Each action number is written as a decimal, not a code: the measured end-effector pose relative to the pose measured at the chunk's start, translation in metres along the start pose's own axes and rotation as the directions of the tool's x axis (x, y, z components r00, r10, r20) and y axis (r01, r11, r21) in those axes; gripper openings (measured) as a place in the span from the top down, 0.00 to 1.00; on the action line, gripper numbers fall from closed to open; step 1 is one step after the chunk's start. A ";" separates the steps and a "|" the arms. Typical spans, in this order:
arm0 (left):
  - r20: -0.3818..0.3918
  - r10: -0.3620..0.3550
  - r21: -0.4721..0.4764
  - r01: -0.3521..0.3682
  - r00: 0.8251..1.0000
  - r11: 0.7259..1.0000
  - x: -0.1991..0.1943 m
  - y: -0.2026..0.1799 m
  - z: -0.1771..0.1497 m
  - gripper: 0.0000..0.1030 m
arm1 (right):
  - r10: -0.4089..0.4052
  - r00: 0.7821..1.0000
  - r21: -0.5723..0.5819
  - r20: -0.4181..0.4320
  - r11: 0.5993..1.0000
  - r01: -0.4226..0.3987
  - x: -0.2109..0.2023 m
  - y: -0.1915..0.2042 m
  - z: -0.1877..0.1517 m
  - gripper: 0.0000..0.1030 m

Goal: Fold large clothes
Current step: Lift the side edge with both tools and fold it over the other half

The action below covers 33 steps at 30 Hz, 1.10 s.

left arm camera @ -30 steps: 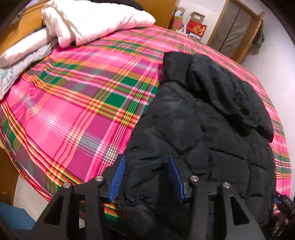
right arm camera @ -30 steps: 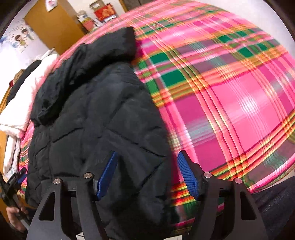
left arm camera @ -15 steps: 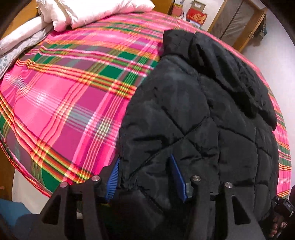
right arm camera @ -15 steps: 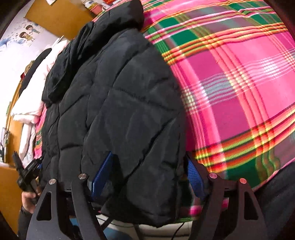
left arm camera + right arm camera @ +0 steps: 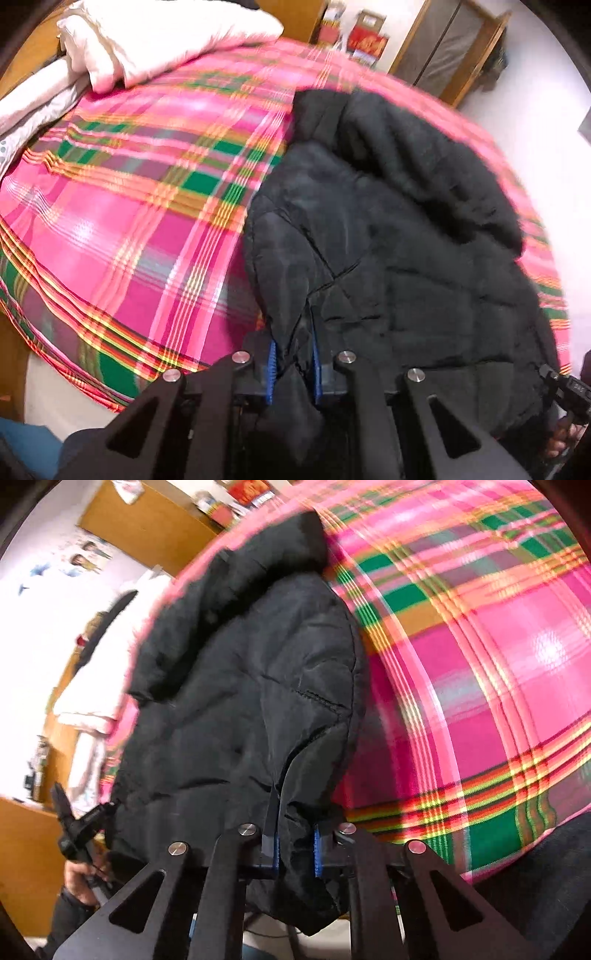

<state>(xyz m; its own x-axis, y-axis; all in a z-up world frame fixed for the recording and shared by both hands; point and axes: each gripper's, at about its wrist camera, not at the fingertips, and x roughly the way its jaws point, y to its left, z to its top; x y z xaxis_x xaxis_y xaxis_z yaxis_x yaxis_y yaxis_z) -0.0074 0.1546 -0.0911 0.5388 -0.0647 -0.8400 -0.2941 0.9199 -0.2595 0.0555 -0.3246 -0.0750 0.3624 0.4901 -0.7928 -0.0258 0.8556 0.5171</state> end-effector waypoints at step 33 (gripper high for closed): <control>0.255 -0.276 -0.115 0.312 0.927 0.943 -0.057 -0.026 0.162 0.87 | 0.200 0.942 0.052 0.270 0.974 -0.222 -0.039 0.055 0.176 0.90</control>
<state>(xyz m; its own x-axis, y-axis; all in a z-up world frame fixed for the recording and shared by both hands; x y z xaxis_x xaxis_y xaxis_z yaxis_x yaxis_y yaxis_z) 0.0973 0.1973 0.0408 0.7816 -0.2150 -0.5856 -0.2000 0.8028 -0.5617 0.2045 -0.3260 0.0410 0.5880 0.5879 -0.5556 -0.0570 0.7153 0.6965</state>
